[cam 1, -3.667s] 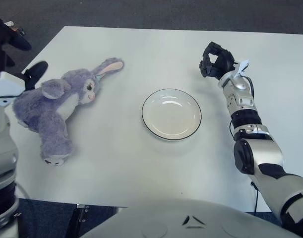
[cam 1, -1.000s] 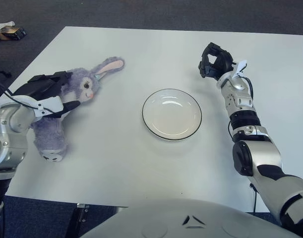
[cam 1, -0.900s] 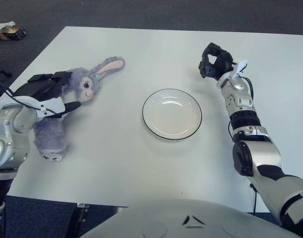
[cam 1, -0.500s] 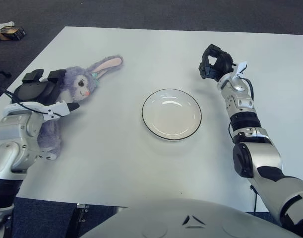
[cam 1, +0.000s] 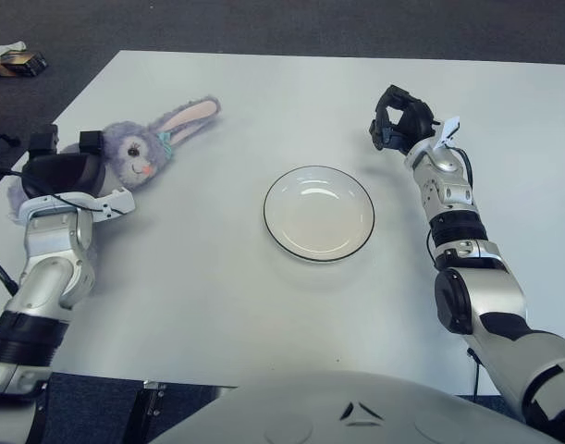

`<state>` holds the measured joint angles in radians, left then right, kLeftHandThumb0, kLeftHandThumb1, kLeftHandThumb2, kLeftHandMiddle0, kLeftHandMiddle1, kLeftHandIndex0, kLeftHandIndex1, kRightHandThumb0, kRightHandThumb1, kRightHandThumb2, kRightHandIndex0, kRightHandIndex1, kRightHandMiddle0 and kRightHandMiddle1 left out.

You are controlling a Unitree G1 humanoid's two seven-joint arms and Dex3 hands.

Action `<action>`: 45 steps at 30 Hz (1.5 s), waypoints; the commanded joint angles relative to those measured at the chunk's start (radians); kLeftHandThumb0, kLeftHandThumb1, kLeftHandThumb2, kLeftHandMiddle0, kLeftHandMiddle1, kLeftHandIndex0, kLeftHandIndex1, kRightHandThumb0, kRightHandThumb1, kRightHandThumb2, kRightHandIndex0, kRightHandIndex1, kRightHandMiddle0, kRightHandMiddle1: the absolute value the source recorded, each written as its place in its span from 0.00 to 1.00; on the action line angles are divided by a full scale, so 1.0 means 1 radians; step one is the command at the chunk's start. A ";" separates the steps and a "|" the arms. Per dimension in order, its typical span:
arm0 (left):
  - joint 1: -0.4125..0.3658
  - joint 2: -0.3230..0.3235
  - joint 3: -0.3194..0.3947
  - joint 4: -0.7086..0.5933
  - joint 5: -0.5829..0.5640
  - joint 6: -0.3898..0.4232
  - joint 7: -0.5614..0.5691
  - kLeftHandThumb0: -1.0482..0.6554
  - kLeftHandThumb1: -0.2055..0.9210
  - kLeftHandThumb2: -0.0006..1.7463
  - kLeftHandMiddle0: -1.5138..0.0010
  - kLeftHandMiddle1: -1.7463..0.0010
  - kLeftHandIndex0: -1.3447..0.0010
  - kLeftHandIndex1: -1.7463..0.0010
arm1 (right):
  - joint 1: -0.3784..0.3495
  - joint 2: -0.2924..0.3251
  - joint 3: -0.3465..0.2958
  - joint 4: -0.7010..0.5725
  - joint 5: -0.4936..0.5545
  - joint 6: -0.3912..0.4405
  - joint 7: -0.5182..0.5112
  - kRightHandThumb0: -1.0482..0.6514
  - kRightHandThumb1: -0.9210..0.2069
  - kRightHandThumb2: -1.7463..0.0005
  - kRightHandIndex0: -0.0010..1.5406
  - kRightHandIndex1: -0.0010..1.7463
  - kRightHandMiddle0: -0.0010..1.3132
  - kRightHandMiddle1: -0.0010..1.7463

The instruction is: Put the doll into the plate.

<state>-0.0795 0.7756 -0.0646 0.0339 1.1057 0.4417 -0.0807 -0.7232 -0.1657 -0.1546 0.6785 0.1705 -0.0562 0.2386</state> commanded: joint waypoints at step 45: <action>-0.174 -0.084 -0.049 0.360 -0.400 -0.352 0.308 0.62 0.22 0.91 0.43 0.09 0.55 0.00 | 0.038 -0.011 -0.002 -0.085 0.007 0.055 0.042 0.34 0.52 0.26 0.82 1.00 0.46 1.00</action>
<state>-0.2704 0.7461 -0.0811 0.3889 0.7491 0.1165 0.2806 -0.6904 -0.1710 -0.1584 0.6009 0.1756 -0.0012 0.2740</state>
